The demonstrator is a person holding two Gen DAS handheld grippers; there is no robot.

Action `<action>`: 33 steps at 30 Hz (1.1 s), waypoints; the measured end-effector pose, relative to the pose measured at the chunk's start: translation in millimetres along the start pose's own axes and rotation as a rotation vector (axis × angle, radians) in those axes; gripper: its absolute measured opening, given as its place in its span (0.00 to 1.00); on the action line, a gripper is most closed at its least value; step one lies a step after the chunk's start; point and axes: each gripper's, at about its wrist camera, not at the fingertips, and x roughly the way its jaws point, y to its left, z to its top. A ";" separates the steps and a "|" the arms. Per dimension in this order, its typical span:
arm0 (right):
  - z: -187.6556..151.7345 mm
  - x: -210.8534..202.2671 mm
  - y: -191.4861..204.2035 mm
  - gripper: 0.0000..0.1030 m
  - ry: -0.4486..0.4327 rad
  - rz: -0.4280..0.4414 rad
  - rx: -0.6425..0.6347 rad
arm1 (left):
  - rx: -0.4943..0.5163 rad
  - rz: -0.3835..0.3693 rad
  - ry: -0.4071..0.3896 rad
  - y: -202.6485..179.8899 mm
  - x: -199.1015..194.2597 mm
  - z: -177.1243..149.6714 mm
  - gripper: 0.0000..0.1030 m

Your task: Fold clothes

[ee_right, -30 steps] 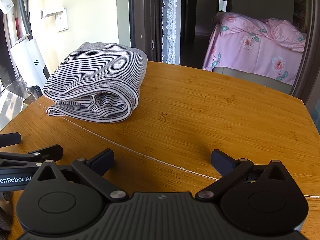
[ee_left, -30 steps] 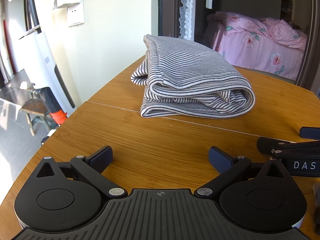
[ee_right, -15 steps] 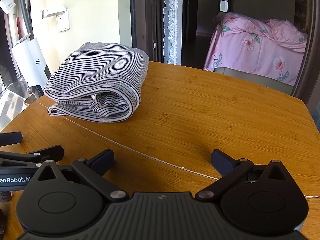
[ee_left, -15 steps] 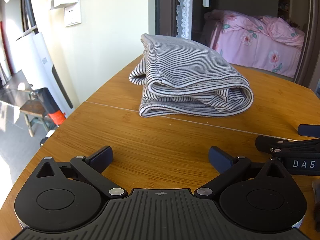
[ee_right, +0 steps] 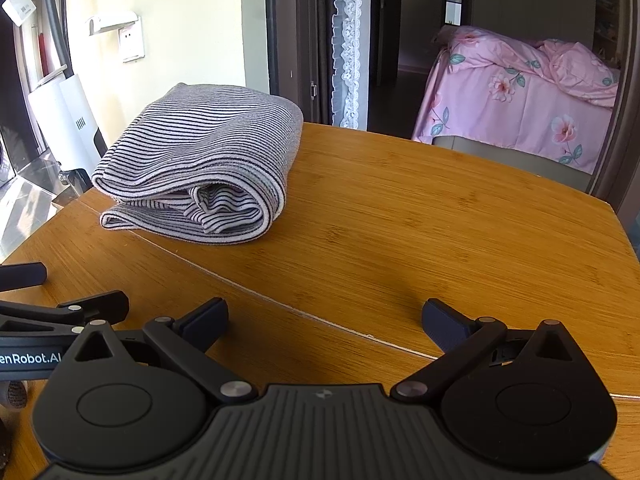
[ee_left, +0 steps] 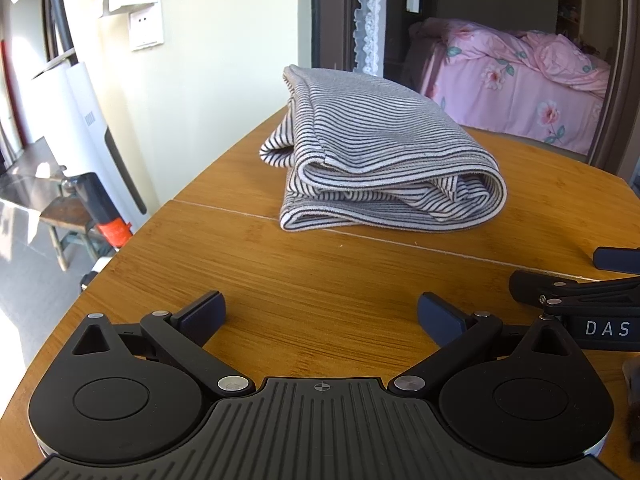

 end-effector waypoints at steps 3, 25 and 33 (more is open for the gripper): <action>-0.2 -0.2 0.8 1.00 -0.001 0.002 -0.001 | 0.001 -0.001 0.001 0.1 -0.5 0.3 1.00; -2.8 -3.5 -1.4 1.00 0.000 0.005 -0.004 | -0.004 0.002 -0.006 0.0 -0.5 -1.3 1.00; -3.6 -3.9 -1.4 1.00 -0.001 0.005 -0.005 | -0.005 0.004 -0.006 -1.3 -2.2 -2.3 1.00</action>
